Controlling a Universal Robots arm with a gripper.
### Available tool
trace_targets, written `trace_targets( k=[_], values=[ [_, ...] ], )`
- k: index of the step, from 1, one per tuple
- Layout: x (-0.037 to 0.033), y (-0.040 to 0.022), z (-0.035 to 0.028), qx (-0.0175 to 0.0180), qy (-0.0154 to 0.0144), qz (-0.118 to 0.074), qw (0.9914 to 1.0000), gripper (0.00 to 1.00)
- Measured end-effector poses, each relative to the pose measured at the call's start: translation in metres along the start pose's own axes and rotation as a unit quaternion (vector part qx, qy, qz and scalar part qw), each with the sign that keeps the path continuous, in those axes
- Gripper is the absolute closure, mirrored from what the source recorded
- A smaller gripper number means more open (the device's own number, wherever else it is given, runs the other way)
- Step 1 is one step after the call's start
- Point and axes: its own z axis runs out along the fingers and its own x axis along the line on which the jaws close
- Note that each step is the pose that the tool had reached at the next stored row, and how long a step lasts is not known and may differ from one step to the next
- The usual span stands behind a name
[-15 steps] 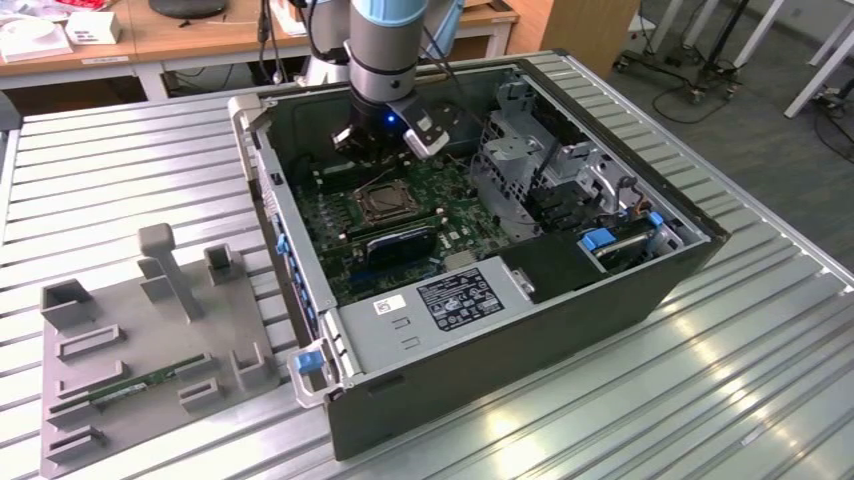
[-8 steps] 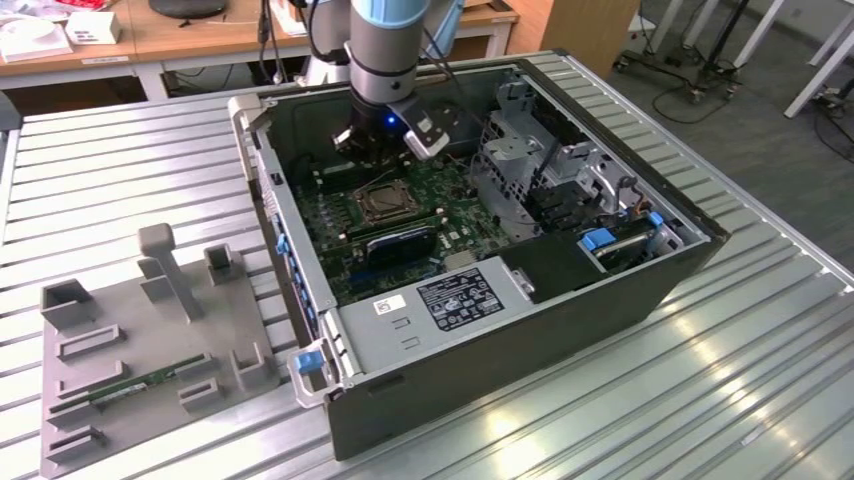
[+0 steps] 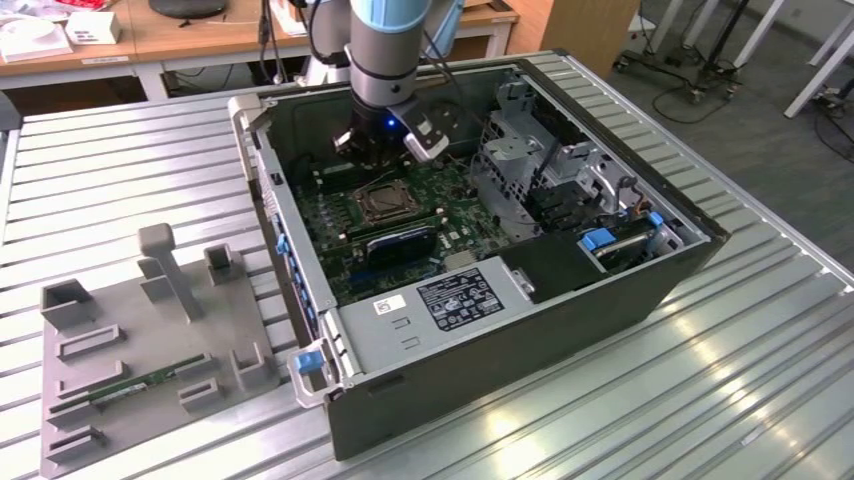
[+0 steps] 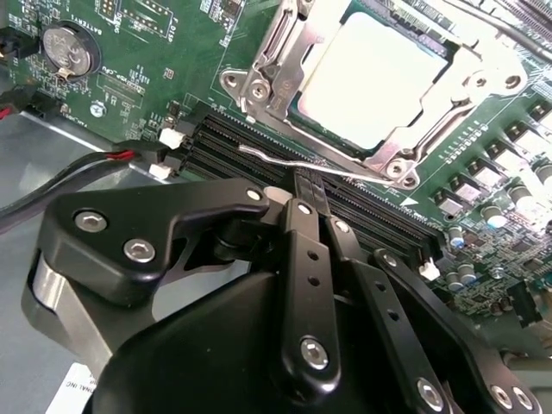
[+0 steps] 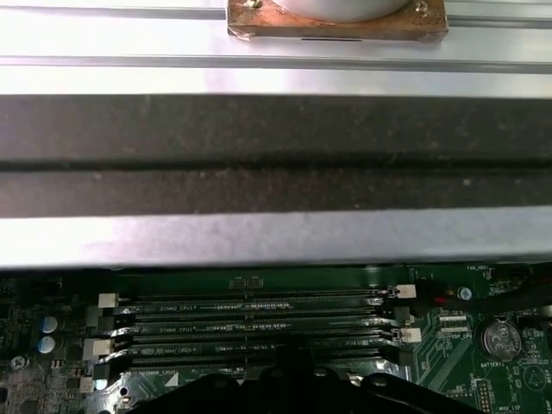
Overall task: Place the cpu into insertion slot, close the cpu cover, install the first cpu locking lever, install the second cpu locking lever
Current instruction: 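Install the first cpu locking lever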
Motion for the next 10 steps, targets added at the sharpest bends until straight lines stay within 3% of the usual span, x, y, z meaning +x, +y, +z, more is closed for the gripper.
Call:
trace_targets(
  k=[10],
  values=[
    [0.0000,-0.0002,0.0009,0.0001,0.0000,0.000,1.00000,0.89]
  ],
)
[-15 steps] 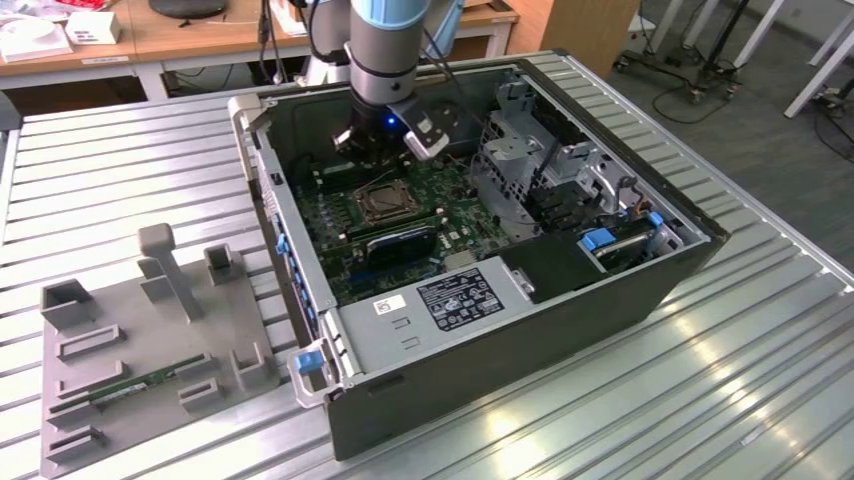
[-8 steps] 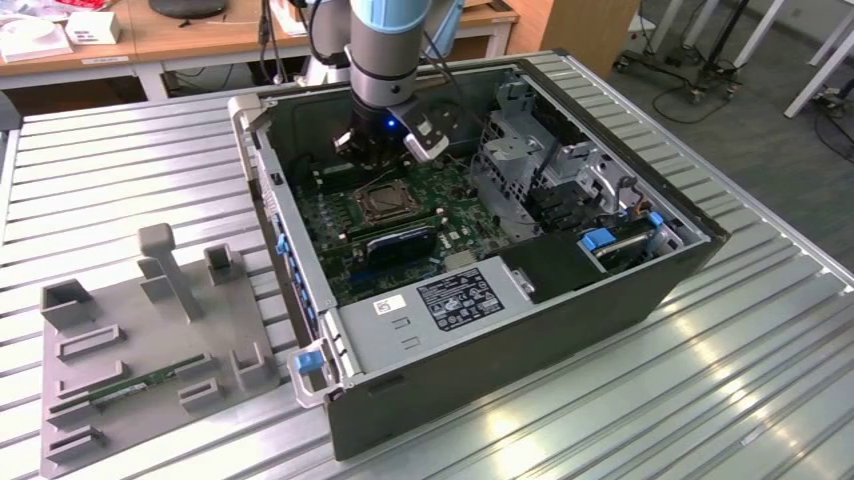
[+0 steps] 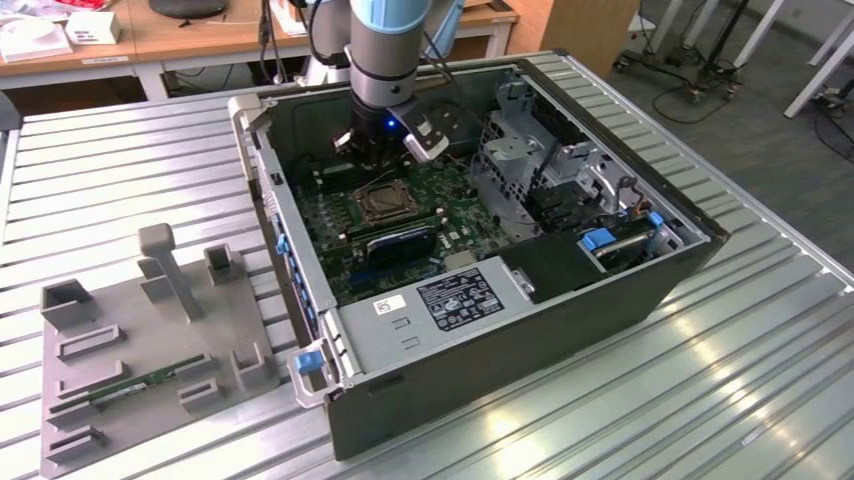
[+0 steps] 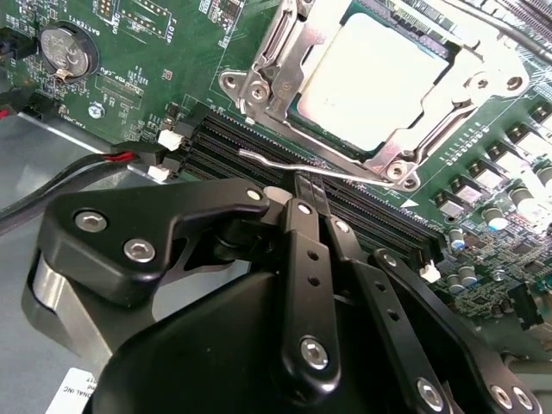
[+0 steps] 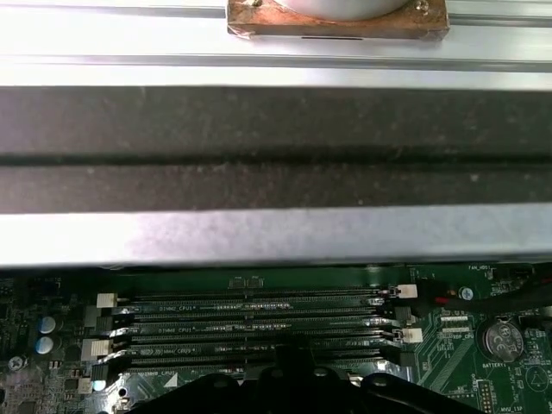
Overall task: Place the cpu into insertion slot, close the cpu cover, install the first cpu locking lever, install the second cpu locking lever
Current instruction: 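Install the first cpu locking lever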
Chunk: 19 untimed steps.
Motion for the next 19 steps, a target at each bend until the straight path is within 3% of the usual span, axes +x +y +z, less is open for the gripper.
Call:
trace_targets(
  k=[4,13,19],
  values=[
    [-0.0002,0.0007,-0.0026,-0.0001,-0.0001,0.000,1.00000,0.89],
    [-0.0005,0.0038,-0.0151,-0.0002,-0.0001,0.000,1.00000,0.89],
    [0.0052,0.0038,-0.0163,-0.0003,-0.0018,-0.001,1.00000,0.89]
  ],
)
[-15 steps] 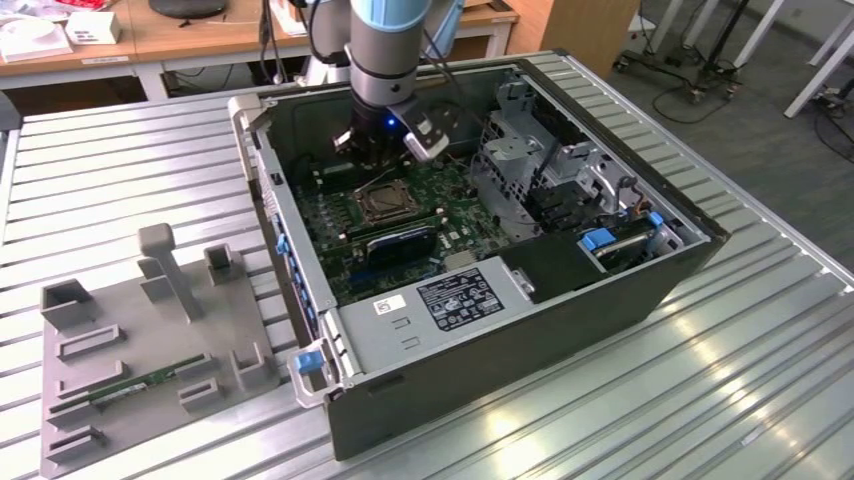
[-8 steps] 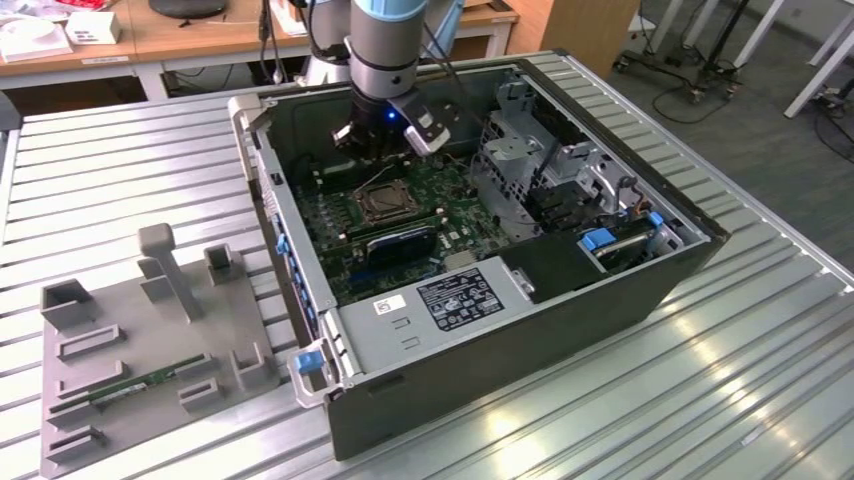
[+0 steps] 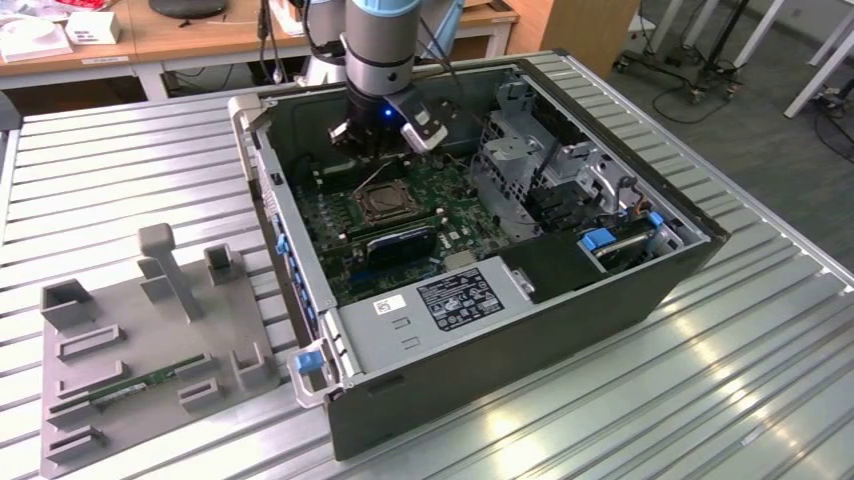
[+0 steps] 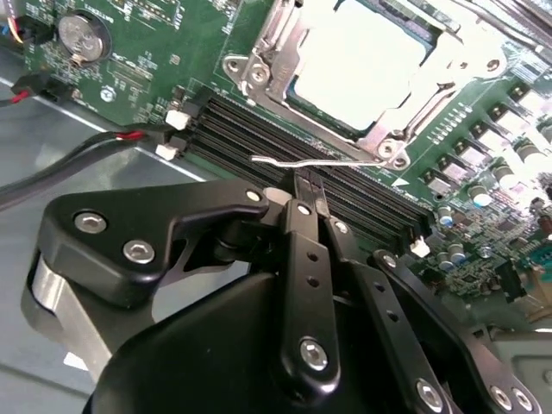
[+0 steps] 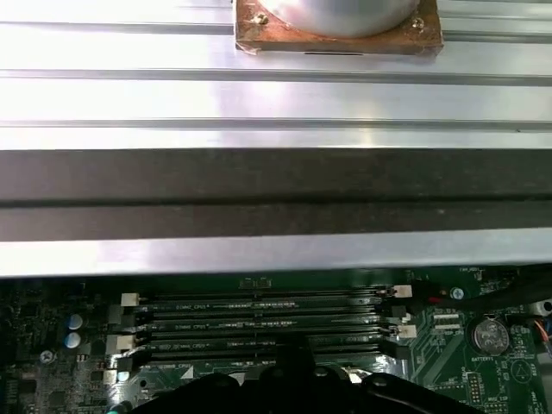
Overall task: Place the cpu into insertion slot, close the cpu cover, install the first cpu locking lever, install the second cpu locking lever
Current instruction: 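Install the first cpu locking lever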
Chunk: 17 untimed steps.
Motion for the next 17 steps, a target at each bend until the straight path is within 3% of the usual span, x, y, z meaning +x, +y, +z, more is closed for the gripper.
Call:
trace_targets(
  k=[8,17],
  values=[
    [0.0181,-0.0006,-0.0008,-0.0003,-0.0059,-0.001,0.99998,0.89],
    [0.0225,-0.0004,-0.0018,-0.0013,-0.0075,-0.002,0.99997,0.89]
  ],
)
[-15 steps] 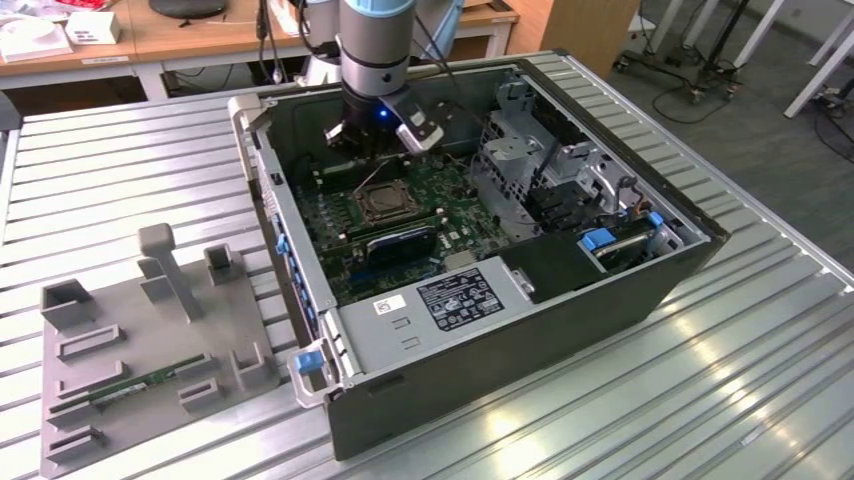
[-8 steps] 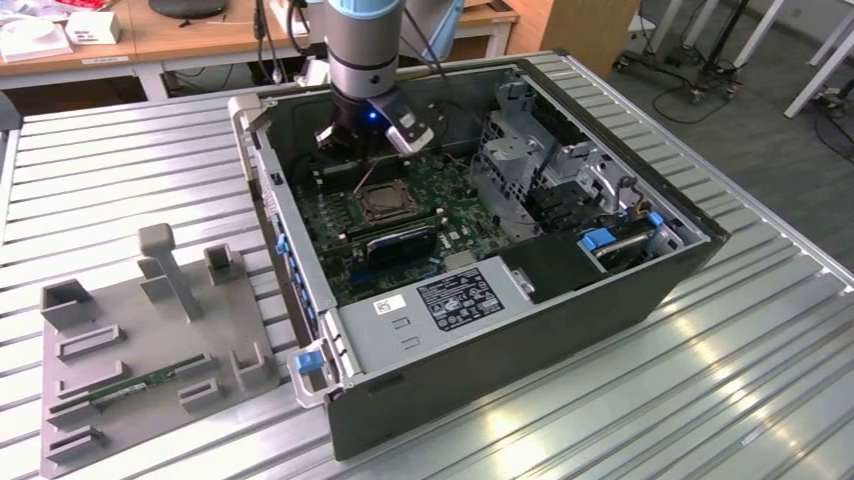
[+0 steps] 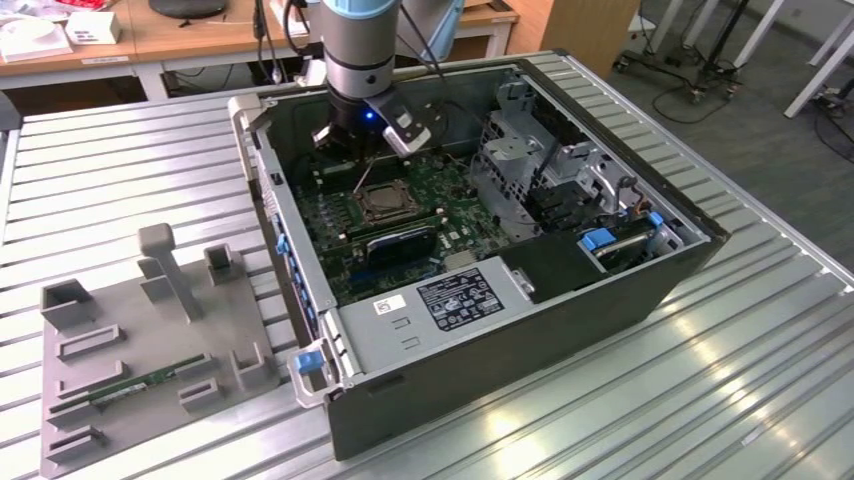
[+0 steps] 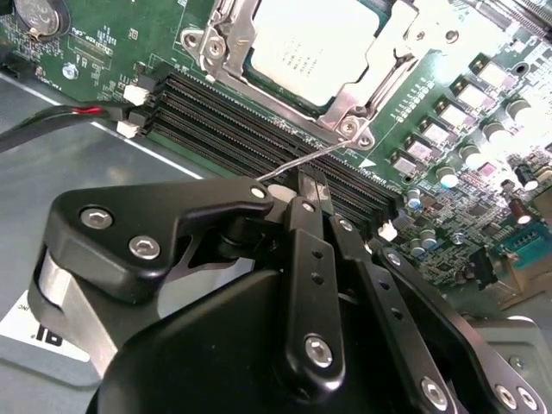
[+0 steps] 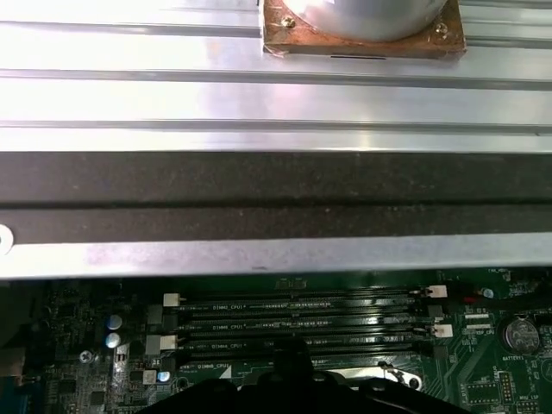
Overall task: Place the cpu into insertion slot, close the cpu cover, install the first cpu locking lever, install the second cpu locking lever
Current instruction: 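Install the first cpu locking lever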
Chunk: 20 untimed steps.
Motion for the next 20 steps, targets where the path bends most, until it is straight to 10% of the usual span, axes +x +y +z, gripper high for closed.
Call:
trace_targets(
  k=[5,20],
  values=[
    [0.0000,0.0002,0.0001,-0.0148,-0.0001,0.001,0.99989,0.89],
    [-0.0043,-0.0040,-0.0085,-0.0153,0.0000,0.001,0.99988,0.89]
  ],
)
